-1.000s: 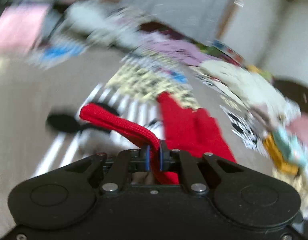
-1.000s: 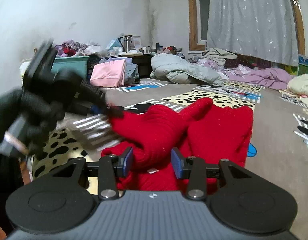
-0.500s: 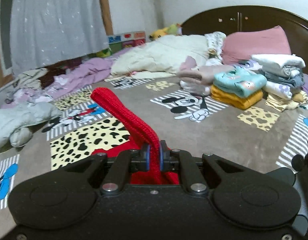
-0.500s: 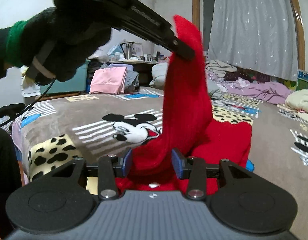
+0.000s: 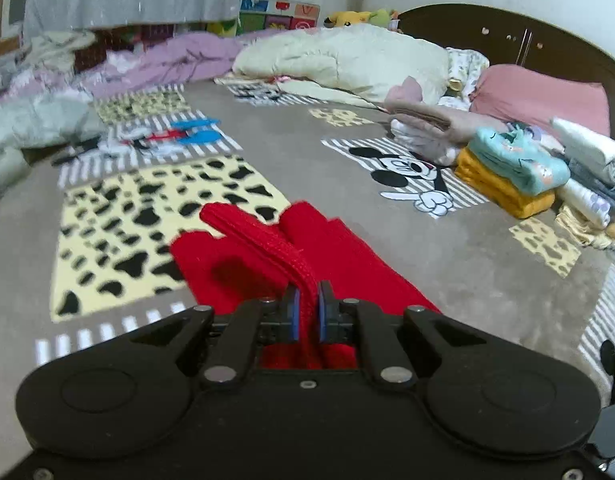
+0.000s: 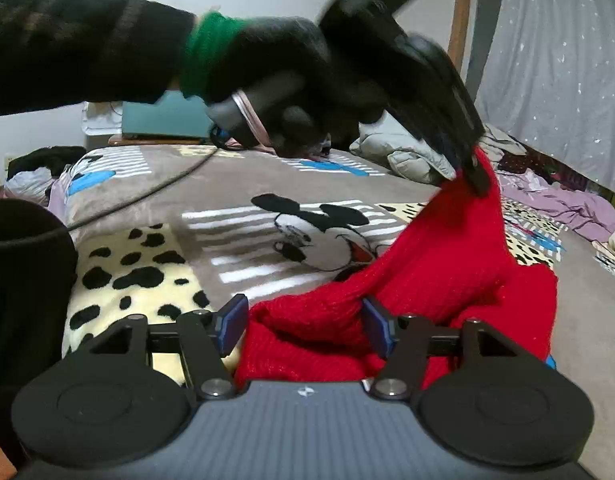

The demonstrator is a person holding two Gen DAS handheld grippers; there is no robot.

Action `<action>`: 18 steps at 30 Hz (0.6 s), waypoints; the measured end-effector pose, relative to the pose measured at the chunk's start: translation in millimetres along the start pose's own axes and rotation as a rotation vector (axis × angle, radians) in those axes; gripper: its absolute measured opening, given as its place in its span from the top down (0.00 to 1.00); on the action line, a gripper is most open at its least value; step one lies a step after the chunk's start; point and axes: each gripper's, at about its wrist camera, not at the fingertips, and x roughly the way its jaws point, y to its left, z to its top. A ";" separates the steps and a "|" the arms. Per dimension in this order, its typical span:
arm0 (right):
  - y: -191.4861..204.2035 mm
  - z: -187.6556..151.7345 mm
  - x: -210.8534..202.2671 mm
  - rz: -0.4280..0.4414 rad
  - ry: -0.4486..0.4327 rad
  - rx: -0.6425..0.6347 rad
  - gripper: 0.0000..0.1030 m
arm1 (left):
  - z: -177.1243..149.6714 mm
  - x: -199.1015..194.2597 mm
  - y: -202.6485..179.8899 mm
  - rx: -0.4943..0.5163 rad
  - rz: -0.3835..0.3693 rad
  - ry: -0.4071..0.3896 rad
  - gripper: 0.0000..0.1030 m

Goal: Fold clothes

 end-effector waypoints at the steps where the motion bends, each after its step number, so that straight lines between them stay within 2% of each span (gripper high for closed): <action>1: -0.3 0.4 -0.9 0.002 -0.003 0.004 0.39 | -2.6 2.8 6.0 -0.039 -0.008 -0.007 0.94; 4: 0.7 1.2 -7.3 -0.014 -0.042 0.008 0.39 | -10.4 11.0 24.2 -0.157 -0.033 -0.027 0.93; 7: 2.3 0.3 -2.5 0.008 -0.012 0.001 0.38 | -21.5 23.7 36.4 -0.231 -0.029 -0.009 0.93; 12: -0.4 -0.8 -2.1 0.021 -0.003 0.016 0.38 | -28.4 24.2 33.2 -0.224 -0.001 -0.023 0.93; 15: 0.0 -0.2 -3.6 0.023 -0.008 0.012 0.38 | -26.6 12.0 30.4 -0.238 0.005 -0.083 0.93; 16: 0.2 -0.2 -4.0 0.025 -0.009 0.010 0.38 | -26.4 13.8 28.1 -0.230 0.011 -0.074 0.93; 18: -1.0 -0.2 -6.0 0.029 -0.016 0.016 0.38 | -27.6 27.8 21.4 -0.160 0.111 0.003 0.92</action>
